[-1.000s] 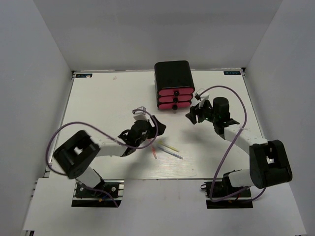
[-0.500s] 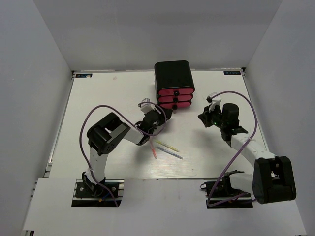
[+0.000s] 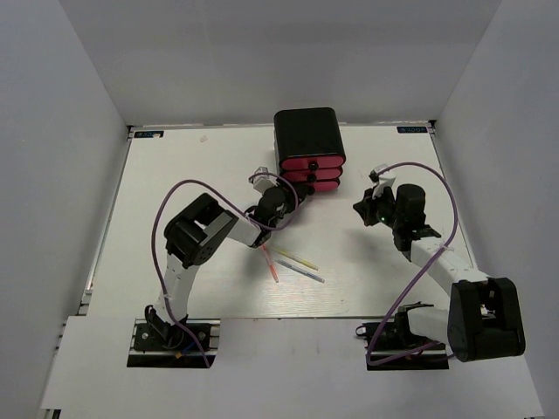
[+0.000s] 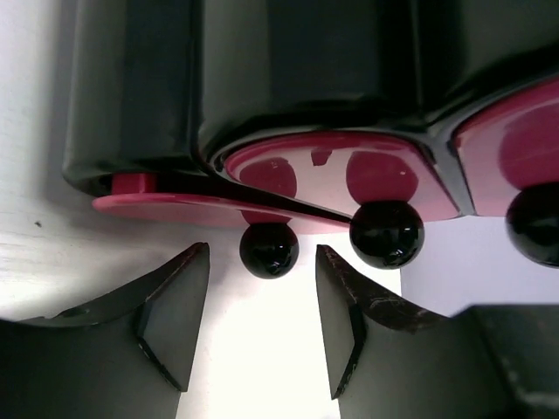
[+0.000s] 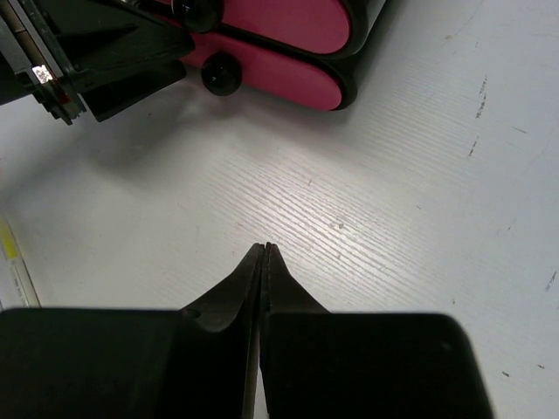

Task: Sort the stationery into containers
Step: Open the drawer

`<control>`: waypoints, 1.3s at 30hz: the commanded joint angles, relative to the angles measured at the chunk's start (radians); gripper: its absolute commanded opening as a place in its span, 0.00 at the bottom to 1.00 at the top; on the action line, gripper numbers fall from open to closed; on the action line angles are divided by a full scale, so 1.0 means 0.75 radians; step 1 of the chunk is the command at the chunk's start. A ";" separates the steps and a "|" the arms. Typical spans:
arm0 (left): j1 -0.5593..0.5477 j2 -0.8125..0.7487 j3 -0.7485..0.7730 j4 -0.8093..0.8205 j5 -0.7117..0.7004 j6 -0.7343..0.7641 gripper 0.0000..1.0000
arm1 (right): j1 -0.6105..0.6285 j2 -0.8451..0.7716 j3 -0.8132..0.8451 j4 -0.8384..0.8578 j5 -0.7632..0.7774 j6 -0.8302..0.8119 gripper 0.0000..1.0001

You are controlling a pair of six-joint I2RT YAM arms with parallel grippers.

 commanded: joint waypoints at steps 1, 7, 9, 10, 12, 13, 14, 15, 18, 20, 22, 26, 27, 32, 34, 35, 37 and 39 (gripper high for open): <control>0.002 0.010 0.053 -0.041 0.054 -0.029 0.62 | -0.010 -0.028 -0.017 0.064 0.013 0.020 0.00; 0.002 0.038 0.112 -0.070 0.095 -0.029 0.62 | -0.013 -0.028 -0.028 0.078 0.018 0.022 0.00; 0.002 0.052 0.131 -0.086 0.095 -0.029 0.62 | -0.013 -0.024 -0.030 0.082 0.020 0.024 0.00; 0.002 0.053 0.149 -0.105 0.095 -0.029 0.62 | -0.015 -0.030 -0.032 0.082 0.016 0.024 0.00; 0.002 0.067 0.168 -0.119 0.095 -0.029 0.62 | -0.013 -0.028 -0.036 0.090 0.018 0.026 0.00; 0.002 0.067 0.180 -0.139 0.095 -0.029 0.62 | -0.015 -0.028 -0.036 0.088 0.018 0.030 0.00; 0.002 0.083 0.198 -0.158 0.095 -0.029 0.62 | -0.015 -0.028 -0.040 0.092 0.020 0.032 0.00; 0.002 0.083 0.199 -0.158 0.095 -0.029 0.62 | -0.015 -0.032 -0.042 0.096 0.018 0.034 0.00; -0.010 0.096 0.213 -0.172 0.082 -0.041 0.60 | -0.015 -0.032 -0.042 0.096 0.018 0.042 0.00; -0.010 0.096 0.213 -0.172 0.070 -0.056 0.57 | -0.015 -0.032 -0.042 0.096 0.022 0.042 0.00; -0.010 0.096 0.213 -0.186 0.040 -0.056 0.54 | -0.017 -0.032 -0.042 0.096 0.022 0.044 0.00; -0.022 0.096 0.213 -0.199 0.039 -0.068 0.50 | -0.013 -0.034 -0.044 0.096 0.020 0.042 0.00; -0.022 0.096 0.213 -0.199 0.039 -0.068 0.49 | -0.015 -0.034 -0.040 0.096 0.020 0.042 0.00; -0.022 0.096 0.213 -0.187 0.039 -0.068 0.40 | -0.015 -0.032 -0.038 0.096 0.018 0.044 0.00; -0.022 0.096 0.188 -0.174 0.039 -0.068 0.36 | -0.012 -0.034 -0.038 0.096 0.014 0.040 0.00; -0.022 0.083 0.164 -0.174 0.052 -0.068 0.34 | -0.015 -0.032 -0.038 0.088 0.005 0.038 0.00; -0.022 0.059 0.127 -0.144 0.064 -0.068 0.33 | -0.012 -0.032 -0.036 0.082 -0.019 0.024 0.17; -0.034 0.020 0.056 -0.107 0.107 -0.068 0.32 | -0.014 -0.024 -0.034 0.080 -0.086 -0.005 0.43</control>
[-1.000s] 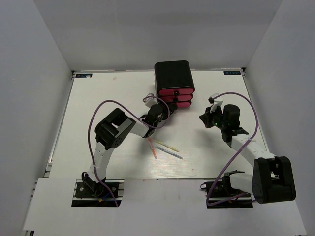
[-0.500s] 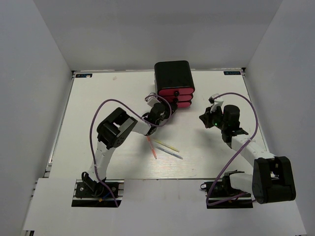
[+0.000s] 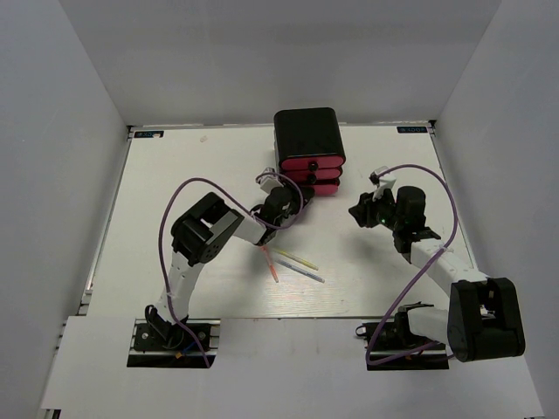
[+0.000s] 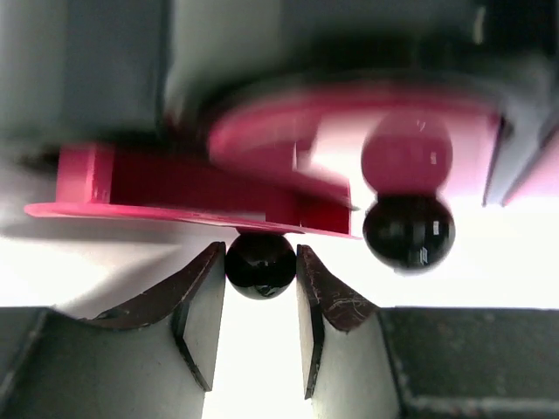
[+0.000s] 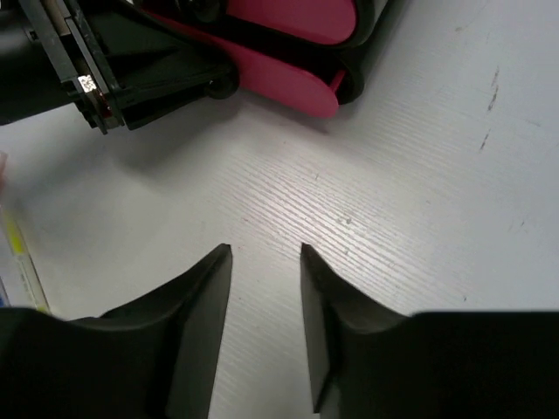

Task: Sort the stationery into containers
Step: Open the drawer

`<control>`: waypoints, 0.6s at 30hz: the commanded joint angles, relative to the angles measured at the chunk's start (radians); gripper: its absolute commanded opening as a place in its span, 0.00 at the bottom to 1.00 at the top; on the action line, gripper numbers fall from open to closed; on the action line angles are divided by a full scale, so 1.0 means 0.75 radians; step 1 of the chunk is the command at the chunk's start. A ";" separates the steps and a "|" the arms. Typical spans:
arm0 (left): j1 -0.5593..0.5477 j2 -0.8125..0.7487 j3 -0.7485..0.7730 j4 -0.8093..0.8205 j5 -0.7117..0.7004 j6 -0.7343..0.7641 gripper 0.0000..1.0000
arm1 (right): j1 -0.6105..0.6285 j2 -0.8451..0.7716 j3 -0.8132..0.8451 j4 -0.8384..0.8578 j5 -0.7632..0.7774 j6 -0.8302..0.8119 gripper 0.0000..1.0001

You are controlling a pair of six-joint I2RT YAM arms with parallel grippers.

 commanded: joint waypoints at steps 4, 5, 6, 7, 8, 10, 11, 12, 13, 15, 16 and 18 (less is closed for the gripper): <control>-0.034 -0.159 -0.237 0.066 0.082 -0.007 0.31 | -0.001 -0.020 0.005 0.021 -0.204 -0.078 0.53; -0.048 -0.178 -0.288 0.066 0.082 -0.007 0.31 | -0.001 -0.016 0.005 0.017 -0.222 -0.095 0.53; -0.048 -0.192 -0.309 0.066 0.082 -0.007 0.31 | -0.005 -0.008 0.009 0.011 -0.273 -0.109 0.55; -0.048 -0.204 -0.323 0.066 0.082 -0.007 0.31 | 0.001 -0.010 0.003 0.009 -0.286 -0.117 0.55; -0.061 -0.223 -0.335 0.066 0.082 -0.007 0.35 | -0.001 -0.012 0.005 0.005 -0.318 -0.135 0.56; -0.061 -0.223 -0.350 0.042 0.082 -0.007 0.43 | 0.003 -0.004 0.007 -0.009 -0.365 -0.189 0.56; -0.061 -0.237 -0.350 0.041 0.082 -0.007 0.54 | -0.001 0.000 0.009 -0.017 -0.412 -0.211 0.57; -0.061 -0.237 -0.350 0.025 0.082 -0.007 0.60 | 0.005 -0.001 0.018 -0.060 -0.435 -0.236 0.57; -0.061 -0.237 -0.350 0.013 0.082 -0.007 0.65 | 0.003 0.001 0.026 -0.081 -0.514 -0.313 0.57; -0.061 -0.264 -0.338 -0.026 0.082 0.005 0.79 | 0.005 0.001 0.040 -0.134 -0.564 -0.371 0.59; -0.061 -0.264 -0.338 -0.026 0.082 0.005 0.81 | 0.003 -0.001 0.042 -0.173 -0.621 -0.428 0.59; -0.061 -0.297 -0.356 -0.026 0.082 0.005 0.87 | 0.003 -0.008 0.048 -0.218 -0.641 -0.501 0.59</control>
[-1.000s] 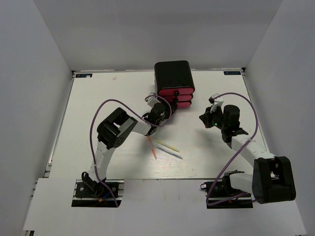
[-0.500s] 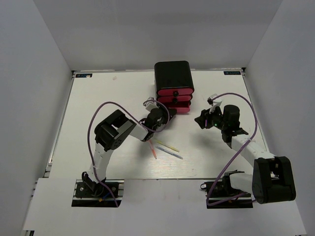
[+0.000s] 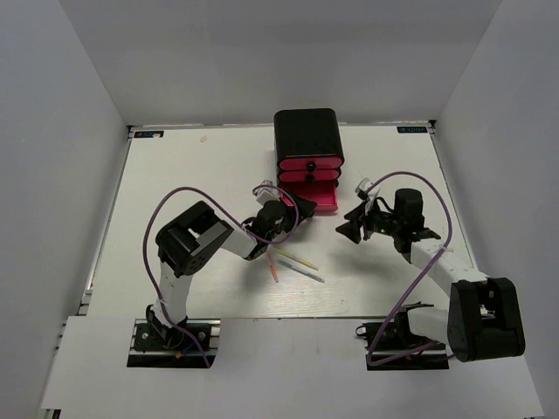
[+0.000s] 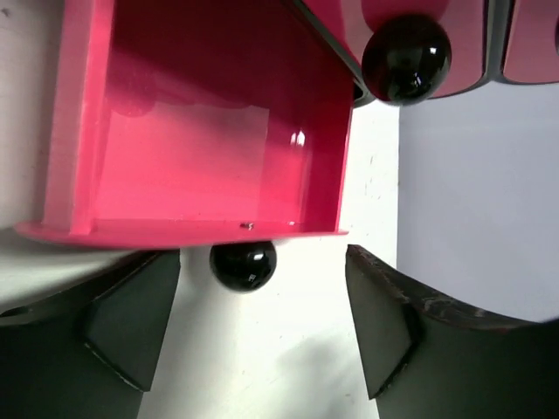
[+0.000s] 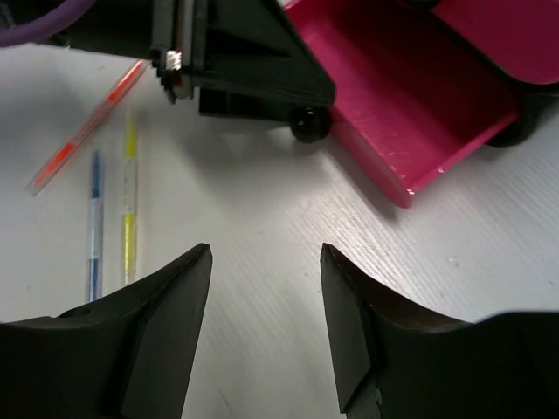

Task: Sort the stationery into containers
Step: Open the drawer, then grab a piece of stationery with the right arm

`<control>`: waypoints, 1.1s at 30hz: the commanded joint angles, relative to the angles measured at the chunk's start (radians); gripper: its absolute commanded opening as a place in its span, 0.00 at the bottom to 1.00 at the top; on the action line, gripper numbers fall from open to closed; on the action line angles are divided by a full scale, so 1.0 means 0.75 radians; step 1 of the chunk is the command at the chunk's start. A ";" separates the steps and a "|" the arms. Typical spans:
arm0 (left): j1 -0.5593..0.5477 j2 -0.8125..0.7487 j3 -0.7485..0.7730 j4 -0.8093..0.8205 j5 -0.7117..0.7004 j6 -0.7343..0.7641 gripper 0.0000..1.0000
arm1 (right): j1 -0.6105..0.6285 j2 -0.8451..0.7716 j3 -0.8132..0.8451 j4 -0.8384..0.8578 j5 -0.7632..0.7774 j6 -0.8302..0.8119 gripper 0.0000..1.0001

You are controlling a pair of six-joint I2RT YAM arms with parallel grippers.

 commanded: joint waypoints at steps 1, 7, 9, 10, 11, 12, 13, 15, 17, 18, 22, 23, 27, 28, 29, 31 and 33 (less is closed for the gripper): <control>0.004 -0.108 -0.059 -0.106 -0.009 0.024 0.87 | 0.002 -0.013 0.051 -0.114 -0.183 -0.190 0.59; 0.004 -0.258 -0.141 -0.173 -0.007 0.065 0.87 | 0.006 -0.019 0.069 -0.346 -0.296 -0.448 0.32; 0.004 -0.339 -0.156 -0.230 0.020 0.097 0.87 | 0.016 -0.023 0.084 -0.406 -0.341 -0.605 0.07; 0.004 -0.372 -0.170 -0.253 0.032 0.116 0.85 | 0.016 -0.021 0.094 -0.469 -0.353 -0.640 0.02; 0.004 -0.403 -0.170 -0.322 0.046 0.128 0.83 | 0.026 -0.023 0.098 -0.530 -0.369 -0.752 0.00; 0.004 -0.436 -0.170 -0.343 0.046 0.144 0.82 | 0.030 -0.023 0.100 -0.563 -0.376 -0.779 0.00; 0.004 -0.495 -0.170 -0.361 0.063 0.185 0.77 | 0.043 -0.023 0.094 -0.584 -0.380 -0.832 0.00; -0.008 -0.560 -0.182 -0.461 0.077 0.224 0.71 | 0.067 -0.031 0.088 -0.639 -0.390 -0.916 0.04; -0.008 -0.673 -0.182 -0.564 0.089 0.298 0.54 | 0.135 -0.045 0.071 -0.623 -0.362 -0.925 0.13; -0.020 -0.716 -0.182 -0.680 0.089 0.328 0.43 | 0.212 -0.054 0.049 -0.595 -0.276 -0.842 0.16; -0.020 -0.963 -0.217 -1.090 0.020 0.351 0.00 | 0.375 -0.050 0.012 -0.423 -0.106 -0.659 0.30; -0.020 -1.018 -0.237 -1.175 0.004 0.351 0.00 | 0.402 -0.037 0.012 -0.372 -0.075 -0.596 0.32; -0.020 -1.311 -0.366 -1.445 -0.023 0.259 0.12 | 0.543 0.032 0.028 -0.257 0.129 -0.471 0.36; -0.020 -1.439 -0.405 -1.482 -0.023 0.229 0.24 | 0.560 0.046 0.053 -0.257 0.150 -0.453 0.37; -0.020 -1.503 -0.484 -1.482 -0.023 0.176 0.44 | 0.607 0.063 0.075 -0.257 0.199 -0.442 0.37; -0.020 -1.622 -0.554 -1.503 -0.023 0.116 0.50 | 0.634 0.148 0.122 -0.259 0.284 -0.369 0.37; -0.020 -1.757 -0.614 -1.558 -0.060 0.047 0.54 | 0.668 0.212 0.208 -0.257 0.322 -0.316 0.37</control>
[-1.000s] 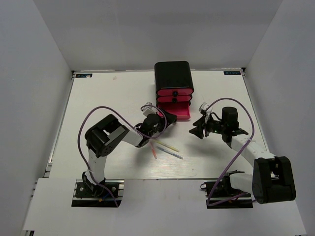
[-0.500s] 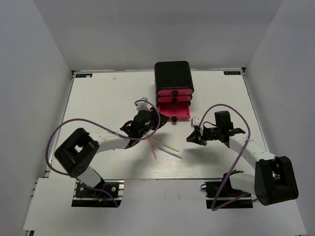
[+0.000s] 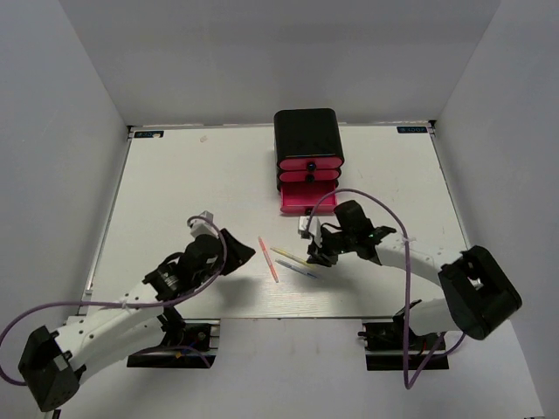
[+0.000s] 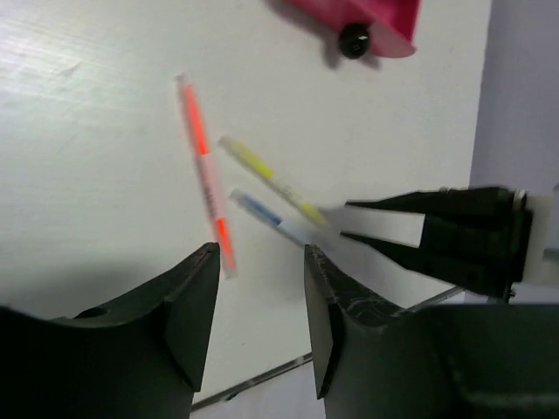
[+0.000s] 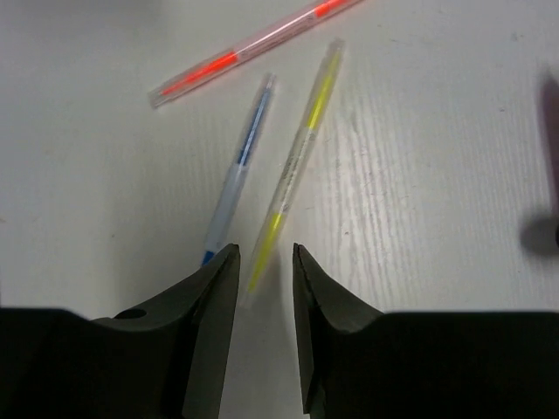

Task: Sort the stationery into containers
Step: Grab a piece of stationery with the right arm

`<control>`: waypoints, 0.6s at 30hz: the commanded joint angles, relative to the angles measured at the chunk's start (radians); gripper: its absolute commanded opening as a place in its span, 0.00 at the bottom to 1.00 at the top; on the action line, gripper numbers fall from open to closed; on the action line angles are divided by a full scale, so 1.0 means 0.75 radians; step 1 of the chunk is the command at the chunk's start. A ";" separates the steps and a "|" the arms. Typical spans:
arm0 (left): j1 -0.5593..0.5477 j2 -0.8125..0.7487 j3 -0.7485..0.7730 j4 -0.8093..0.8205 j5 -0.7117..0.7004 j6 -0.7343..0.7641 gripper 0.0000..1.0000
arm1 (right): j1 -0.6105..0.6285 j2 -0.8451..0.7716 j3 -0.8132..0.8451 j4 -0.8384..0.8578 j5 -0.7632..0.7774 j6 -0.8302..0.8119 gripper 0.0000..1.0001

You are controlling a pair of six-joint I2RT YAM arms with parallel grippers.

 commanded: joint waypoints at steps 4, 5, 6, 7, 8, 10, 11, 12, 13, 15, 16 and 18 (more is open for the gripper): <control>-0.001 -0.183 -0.001 -0.325 -0.104 -0.130 0.56 | 0.080 0.149 0.179 0.097 0.207 0.163 0.37; -0.001 -0.183 0.013 -0.370 -0.125 -0.116 0.58 | 0.090 0.163 0.183 0.097 0.217 0.159 0.37; -0.001 -0.183 0.014 -0.371 -0.125 -0.116 0.60 | 0.106 0.176 0.207 0.097 0.238 0.159 0.37; -0.001 -0.167 0.030 -0.387 -0.125 -0.116 0.60 | 0.119 0.204 0.213 0.085 0.254 0.157 0.37; -0.001 -0.150 0.030 -0.375 -0.111 -0.116 0.60 | 0.123 0.227 0.228 0.083 0.262 0.153 0.37; -0.001 -0.136 0.030 -0.362 -0.092 -0.116 0.62 | 0.143 0.251 0.236 0.075 0.266 0.153 0.37; -0.001 -0.117 0.030 -0.344 -0.092 -0.116 0.66 | 0.147 0.253 0.236 0.075 0.272 0.159 0.37; -0.001 -0.117 0.030 -0.344 -0.078 -0.104 0.68 | 0.163 0.257 0.240 0.075 0.273 0.159 0.37; -0.001 -0.101 0.030 -0.344 -0.078 -0.104 0.74 | 0.166 0.258 0.240 0.073 0.277 0.163 0.37; -0.001 -0.089 0.060 -0.344 -0.078 -0.087 0.79 | 0.180 0.266 0.236 0.073 0.287 0.161 0.37; -0.001 -0.089 0.061 -0.344 -0.090 -0.067 0.87 | 0.180 0.274 0.238 0.071 0.293 0.163 0.37; -0.001 -0.089 0.061 -0.356 -0.090 -0.067 0.89 | 0.194 0.288 0.246 0.065 0.299 0.161 0.37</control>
